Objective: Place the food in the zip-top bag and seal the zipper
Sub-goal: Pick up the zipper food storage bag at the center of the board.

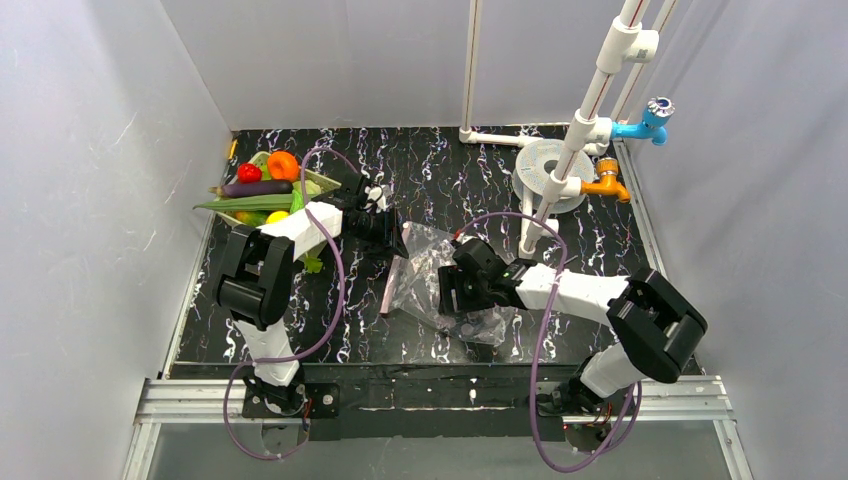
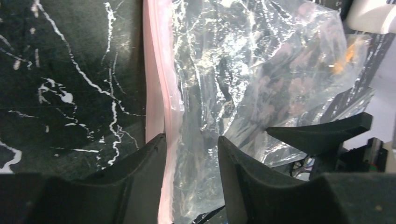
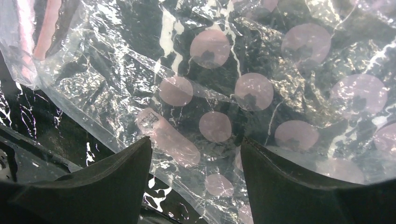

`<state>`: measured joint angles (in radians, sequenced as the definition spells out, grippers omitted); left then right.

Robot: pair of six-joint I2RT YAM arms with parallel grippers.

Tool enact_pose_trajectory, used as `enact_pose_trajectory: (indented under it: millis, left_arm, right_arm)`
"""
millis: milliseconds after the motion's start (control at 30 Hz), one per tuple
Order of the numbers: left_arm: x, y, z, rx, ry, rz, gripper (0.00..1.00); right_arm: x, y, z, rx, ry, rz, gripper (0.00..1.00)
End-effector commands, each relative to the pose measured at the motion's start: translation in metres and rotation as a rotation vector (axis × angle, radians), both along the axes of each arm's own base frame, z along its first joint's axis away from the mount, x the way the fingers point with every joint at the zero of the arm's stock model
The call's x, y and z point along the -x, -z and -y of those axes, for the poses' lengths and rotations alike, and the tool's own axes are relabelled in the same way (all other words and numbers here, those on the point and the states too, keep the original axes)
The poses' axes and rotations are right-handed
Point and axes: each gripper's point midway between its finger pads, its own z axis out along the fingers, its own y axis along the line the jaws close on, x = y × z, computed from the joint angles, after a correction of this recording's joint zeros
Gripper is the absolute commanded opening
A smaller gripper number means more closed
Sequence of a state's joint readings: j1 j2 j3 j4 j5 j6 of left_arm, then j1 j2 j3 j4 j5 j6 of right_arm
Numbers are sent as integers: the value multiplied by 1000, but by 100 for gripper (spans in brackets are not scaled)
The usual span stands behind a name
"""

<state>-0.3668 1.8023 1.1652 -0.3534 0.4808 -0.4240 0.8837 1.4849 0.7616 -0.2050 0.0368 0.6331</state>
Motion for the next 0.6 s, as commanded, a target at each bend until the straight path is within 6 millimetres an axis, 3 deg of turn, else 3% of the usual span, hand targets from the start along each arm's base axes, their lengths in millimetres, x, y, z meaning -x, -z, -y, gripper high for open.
enact_pose_trajectory:
  millis: [0, 133, 333, 567]
  left_arm:
    - [6, -14, 13, 96, 17, -18, 40]
    - [7, -16, 17, 128, 16, -22, 37]
    - [7, -14, 19, 138, 22, -26, 43]
    - [6, 4, 17, 105, 12, -67, 45]
  right_arm:
    - [-5, -1, -9, -20, -1, -4, 77]
    - [-5, 3, -9, -13, -5, -10, 76]
    - [-5, 6, -11, -9, -10, -20, 75]
    - [-6, 6, -12, -8, -15, -20, 75]
